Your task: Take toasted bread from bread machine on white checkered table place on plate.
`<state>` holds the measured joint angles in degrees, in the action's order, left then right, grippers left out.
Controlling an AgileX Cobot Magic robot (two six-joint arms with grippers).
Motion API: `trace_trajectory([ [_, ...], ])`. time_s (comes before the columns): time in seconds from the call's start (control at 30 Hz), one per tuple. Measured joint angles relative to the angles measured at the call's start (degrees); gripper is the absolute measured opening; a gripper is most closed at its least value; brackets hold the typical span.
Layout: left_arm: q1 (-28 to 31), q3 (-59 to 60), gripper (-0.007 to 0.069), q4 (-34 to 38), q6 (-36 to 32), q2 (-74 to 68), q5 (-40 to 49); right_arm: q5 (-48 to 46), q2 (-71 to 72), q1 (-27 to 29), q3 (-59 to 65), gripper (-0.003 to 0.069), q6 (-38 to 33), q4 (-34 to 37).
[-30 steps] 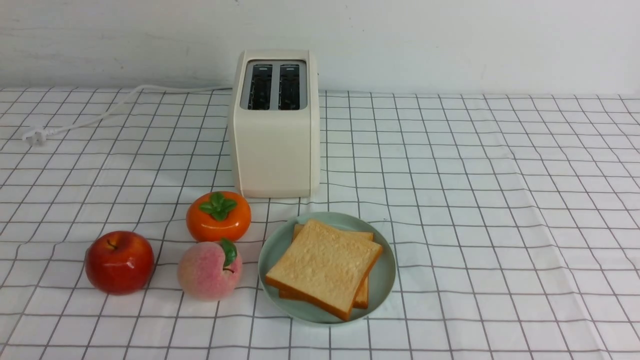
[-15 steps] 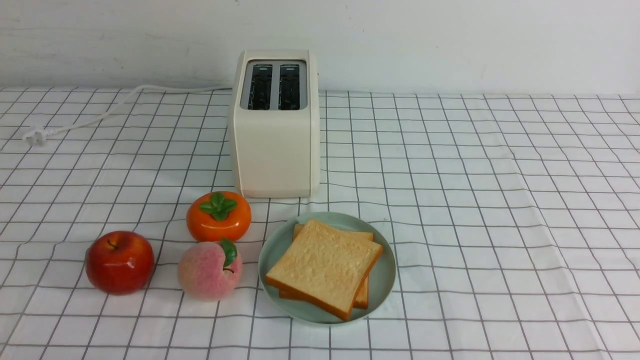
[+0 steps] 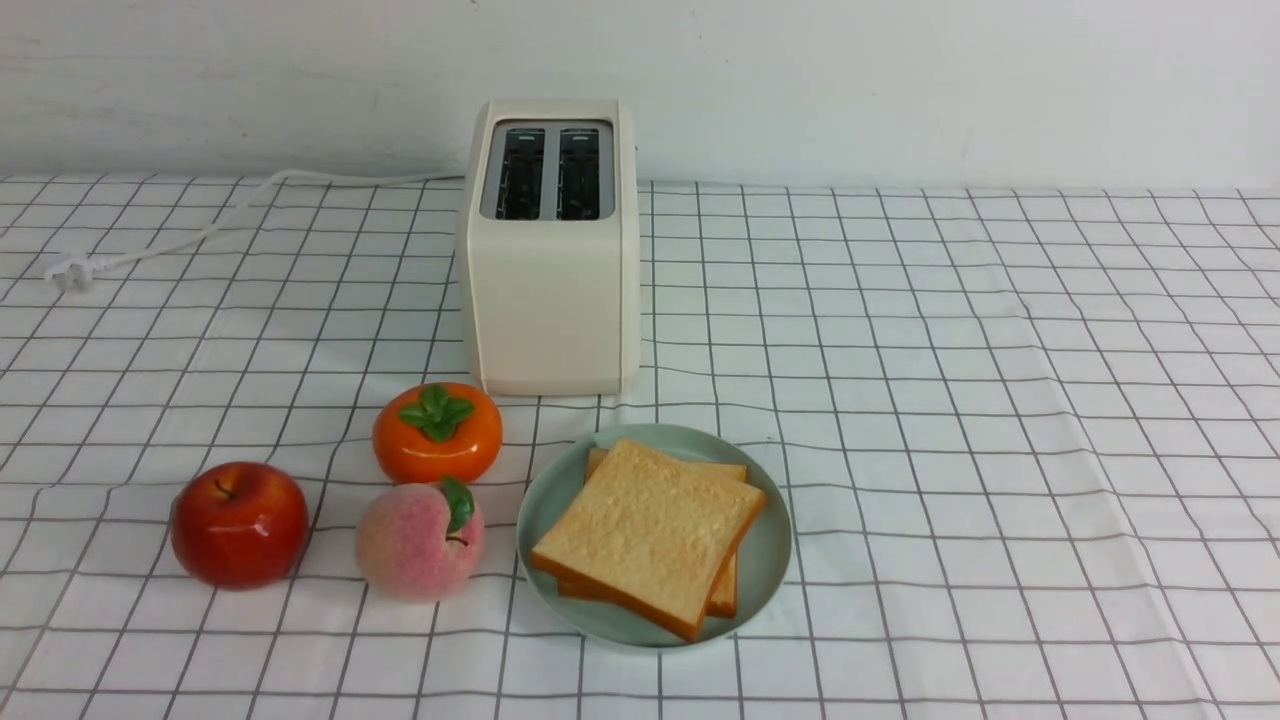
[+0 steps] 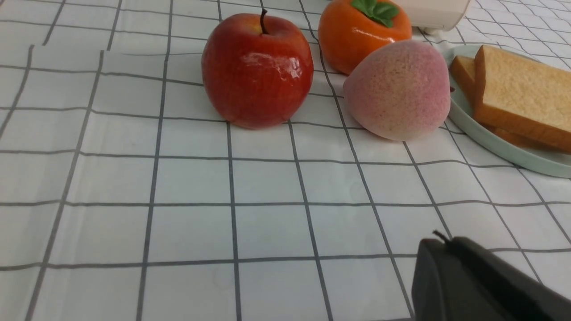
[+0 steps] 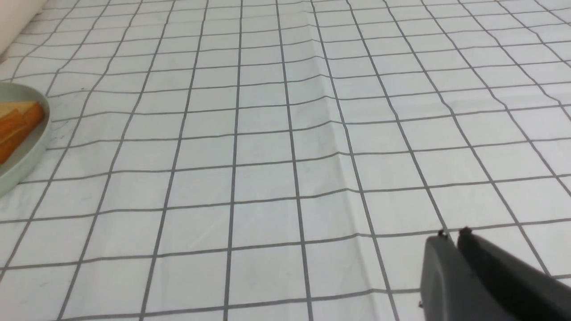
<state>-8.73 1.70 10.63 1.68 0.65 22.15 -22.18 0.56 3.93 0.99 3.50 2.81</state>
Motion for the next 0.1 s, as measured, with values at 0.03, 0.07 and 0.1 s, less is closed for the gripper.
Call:
trace_trajectory([
  [0.03, 0.00, 0.00, -0.0013, 0.00, 0.00, 0.00, 0.00, 0.00, 0.00, 0.00, 0.00, 0.0046, 0.00, 0.00],
  [0.07, 0.00, 0.00, -0.0013, 0.00, 0.00, 0.00, 0.00, 0.00, 0.00, 0.00, 0.00, 0.0046, 0.00, 0.00],
  [0.1, 0.00, 0.00, -0.0013, 0.00, 0.00, 0.00, 0.00, 0.00, 0.00, 0.00, 0.00, 0.0048, 0.00, 0.00],
])
